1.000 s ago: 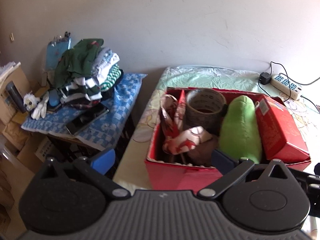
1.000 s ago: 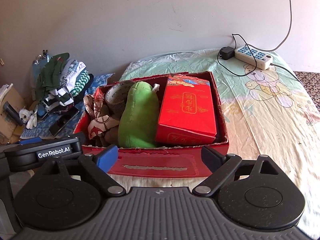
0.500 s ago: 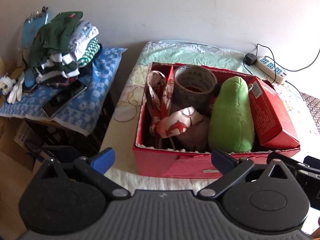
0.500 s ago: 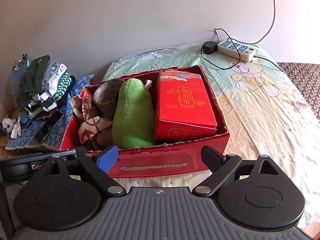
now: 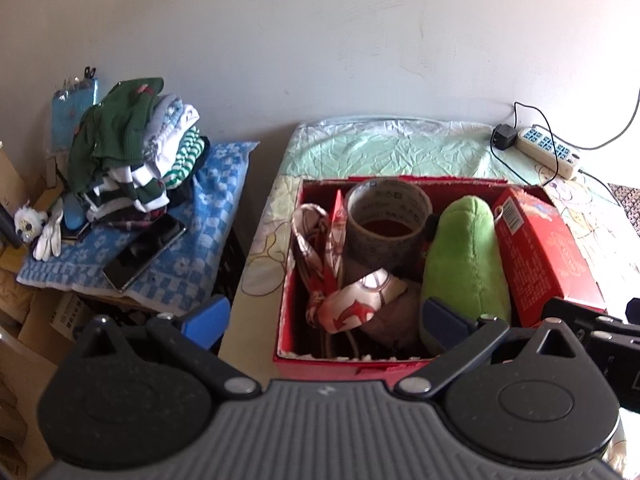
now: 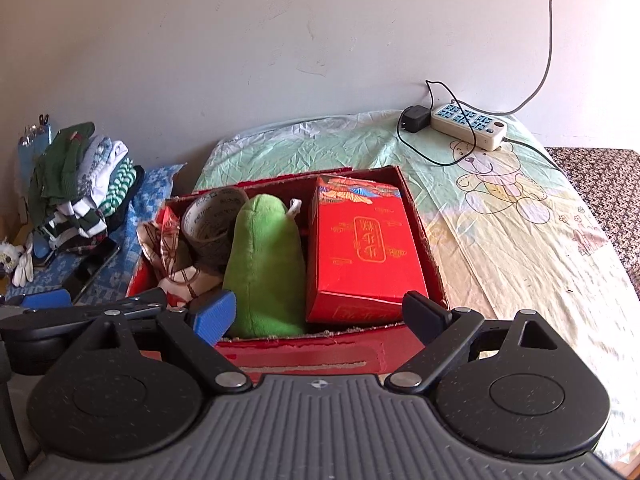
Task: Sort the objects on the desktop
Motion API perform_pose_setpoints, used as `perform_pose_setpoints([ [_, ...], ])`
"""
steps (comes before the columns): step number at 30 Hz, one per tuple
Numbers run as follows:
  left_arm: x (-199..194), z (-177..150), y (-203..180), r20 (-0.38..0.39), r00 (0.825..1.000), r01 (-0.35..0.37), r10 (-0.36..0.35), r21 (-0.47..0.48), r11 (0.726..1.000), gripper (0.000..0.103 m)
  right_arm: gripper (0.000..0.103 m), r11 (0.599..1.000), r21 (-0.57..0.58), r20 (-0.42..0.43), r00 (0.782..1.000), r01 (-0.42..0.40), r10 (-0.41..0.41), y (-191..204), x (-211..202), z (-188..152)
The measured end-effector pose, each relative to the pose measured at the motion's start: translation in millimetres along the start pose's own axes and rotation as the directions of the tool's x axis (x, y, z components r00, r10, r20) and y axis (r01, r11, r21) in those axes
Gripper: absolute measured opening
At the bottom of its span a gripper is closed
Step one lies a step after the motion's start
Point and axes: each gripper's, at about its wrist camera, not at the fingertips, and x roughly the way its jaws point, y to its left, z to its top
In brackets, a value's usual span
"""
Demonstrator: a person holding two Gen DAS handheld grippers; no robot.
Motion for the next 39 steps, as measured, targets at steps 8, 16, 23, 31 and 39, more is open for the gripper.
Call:
perform_pose_setpoints([
  [8,7,-8,-3,-0.015,1.000,0.017,-0.017,-0.016,1.000,0.102,0.092,1.000,0.022,-0.015,1.000,0.004,-0.004,-7,6,-6],
  [16,5,-13,-5,0.008,1.000,-0.012,0.012,-0.016,1.000,0.102,0.092,0.999,0.032,-0.026,1.000,-0.005,0.006,-12,10,-10],
  [23,4,-18,-6,-0.002,1.000,-0.015,0.015,-0.016,1.000,0.102,0.092,1.000,0.001,-0.009,1.000,-0.016,0.016,-9,9,-8],
  [31,7,-20,-1,-0.008,1.000,-0.028,0.028,-0.020,0.999,0.102,0.092,0.999,-0.015,-0.003,1.000,-0.028,0.028,-7,10,-8],
  [39,8,-9,11,0.024,0.999,-0.037,0.038,-0.033,0.999,0.102,0.092,0.999,-0.041,0.030,0.999,-0.022,0.024,0,13,-1],
])
